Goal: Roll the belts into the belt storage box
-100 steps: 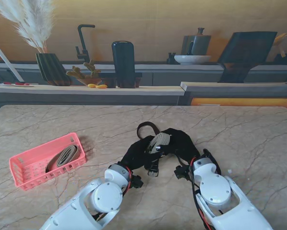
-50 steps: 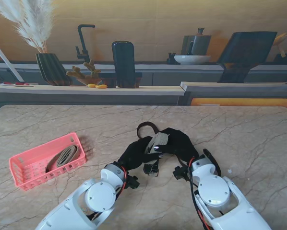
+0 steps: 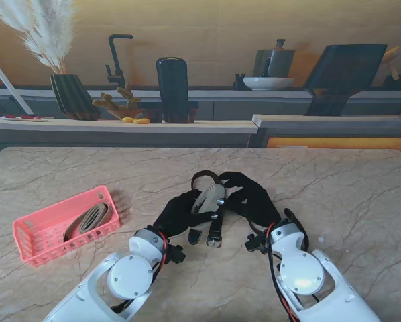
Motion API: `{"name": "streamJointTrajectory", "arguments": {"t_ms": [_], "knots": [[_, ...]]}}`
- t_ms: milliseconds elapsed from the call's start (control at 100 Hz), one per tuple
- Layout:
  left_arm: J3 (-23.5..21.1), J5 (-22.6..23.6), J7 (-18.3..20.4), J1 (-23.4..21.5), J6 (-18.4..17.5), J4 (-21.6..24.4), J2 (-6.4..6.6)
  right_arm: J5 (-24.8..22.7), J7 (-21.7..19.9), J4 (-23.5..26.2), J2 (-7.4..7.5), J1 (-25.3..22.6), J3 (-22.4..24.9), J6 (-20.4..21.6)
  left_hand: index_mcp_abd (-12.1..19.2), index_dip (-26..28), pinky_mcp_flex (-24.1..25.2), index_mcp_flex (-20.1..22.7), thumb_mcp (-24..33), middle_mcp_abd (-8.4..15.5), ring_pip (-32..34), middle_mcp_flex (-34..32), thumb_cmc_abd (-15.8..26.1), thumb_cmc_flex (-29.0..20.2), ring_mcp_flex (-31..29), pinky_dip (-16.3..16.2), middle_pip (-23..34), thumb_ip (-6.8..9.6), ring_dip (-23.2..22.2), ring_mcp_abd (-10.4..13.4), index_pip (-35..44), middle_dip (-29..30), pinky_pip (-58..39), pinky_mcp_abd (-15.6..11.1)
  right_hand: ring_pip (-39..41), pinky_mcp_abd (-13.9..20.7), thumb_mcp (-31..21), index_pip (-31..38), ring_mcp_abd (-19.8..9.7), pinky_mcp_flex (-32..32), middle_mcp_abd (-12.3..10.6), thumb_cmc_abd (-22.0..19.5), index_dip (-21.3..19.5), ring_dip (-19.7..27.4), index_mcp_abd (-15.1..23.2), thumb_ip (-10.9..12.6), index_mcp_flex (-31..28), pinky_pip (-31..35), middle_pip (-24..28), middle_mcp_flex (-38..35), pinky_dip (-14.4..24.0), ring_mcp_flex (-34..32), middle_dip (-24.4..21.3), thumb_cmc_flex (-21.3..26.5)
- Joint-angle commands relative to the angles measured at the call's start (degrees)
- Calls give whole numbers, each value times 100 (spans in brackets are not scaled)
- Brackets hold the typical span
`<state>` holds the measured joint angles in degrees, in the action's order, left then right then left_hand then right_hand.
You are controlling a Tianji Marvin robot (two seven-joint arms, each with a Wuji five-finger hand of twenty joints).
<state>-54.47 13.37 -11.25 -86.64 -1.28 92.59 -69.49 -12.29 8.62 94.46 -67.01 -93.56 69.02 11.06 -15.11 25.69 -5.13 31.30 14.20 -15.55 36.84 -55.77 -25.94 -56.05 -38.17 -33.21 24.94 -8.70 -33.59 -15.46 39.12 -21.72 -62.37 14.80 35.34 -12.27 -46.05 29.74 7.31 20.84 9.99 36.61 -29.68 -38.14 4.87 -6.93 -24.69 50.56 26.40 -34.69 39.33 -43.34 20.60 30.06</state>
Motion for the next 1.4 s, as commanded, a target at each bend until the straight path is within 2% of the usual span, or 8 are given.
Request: {"name": "streamJointTrajectory", "arguments": {"t_ms": [0,180,320,400,500,560,920,1390], "knots": [[-108,181,-57,-95,-6,152,47,-54,77,14,-45,-56,14,67,811,251,317,691,1515,424,115,-569,655,-510,194,-265,702,199,-272,329,1264,15,181,-350,8,176,74,-41,-165,-42,-54,-336,-13,49,101,260,108,-106,-10,123,148,71,-75,-277],[-551,782,-22,-319,-74,520,179,-56,201,-48,-78,-39,-5,47,727,285,341,657,1638,313,862,-731,630,-443,80,-934,1162,172,-1022,182,1361,-104,28,-840,28,170,108,-22,-159,-41,-51,-358,-14,51,103,276,88,-132,-2,111,177,56,-87,-262],[-1032,1309,70,-581,-73,887,295,10,236,-148,-100,3,-19,0,824,434,-626,570,1465,305,1953,-780,722,-493,-321,-2468,1715,214,-2008,-316,1383,-401,-1538,-274,44,159,141,0,-157,-34,-49,-395,-18,47,129,281,28,-140,4,80,198,51,-94,-255],[-1322,1703,154,-736,-34,1076,365,64,220,-176,-103,17,-19,-21,813,513,-1581,528,1321,267,2909,-708,772,-599,-941,-3193,1689,238,-2674,-188,1364,-530,-2409,132,54,148,155,12,-140,-39,-34,-408,-19,41,122,286,-16,-146,-1,67,212,54,-99,-235],[-1723,2364,362,-931,40,1280,483,93,182,-190,-98,18,-13,-27,846,526,-2585,526,1221,282,3452,-680,806,-664,-1543,-3566,1604,247,-2934,101,1331,-532,-3231,162,79,140,181,35,-143,-25,-41,-408,-26,30,140,288,-90,-146,9,15,229,28,-98,-222],[-1977,2853,525,-1040,46,1345,563,84,183,-199,-97,18,-11,-22,886,533,-3108,529,1161,299,3684,-682,815,-679,-1827,-3561,1565,256,-2990,263,1312,-525,-3660,74,85,134,189,53,-136,-20,-35,-433,-32,27,156,292,-153,-149,10,-18,239,16,-100,-220],[-3193,4600,898,-1717,275,1222,778,121,193,-214,-108,21,3,-139,1034,600,-4858,582,1093,369,4317,-686,836,-665,-2838,-1688,1326,287,-2672,750,1184,-473,-5421,-608,156,107,346,122,-114,17,-31,-694,-67,-15,199,317,-425,-146,31,-255,287,-93,-88,-181],[-3528,5200,1144,-1728,827,569,858,473,62,-251,-137,141,-118,-440,1180,649,-4725,513,834,404,4306,-531,970,-772,-2722,-1685,1197,325,-2698,645,1049,-459,-5356,-508,260,73,746,134,-28,38,4,-1167,-106,-81,189,400,-621,-100,56,-459,357,-166,-63,-103]]}}
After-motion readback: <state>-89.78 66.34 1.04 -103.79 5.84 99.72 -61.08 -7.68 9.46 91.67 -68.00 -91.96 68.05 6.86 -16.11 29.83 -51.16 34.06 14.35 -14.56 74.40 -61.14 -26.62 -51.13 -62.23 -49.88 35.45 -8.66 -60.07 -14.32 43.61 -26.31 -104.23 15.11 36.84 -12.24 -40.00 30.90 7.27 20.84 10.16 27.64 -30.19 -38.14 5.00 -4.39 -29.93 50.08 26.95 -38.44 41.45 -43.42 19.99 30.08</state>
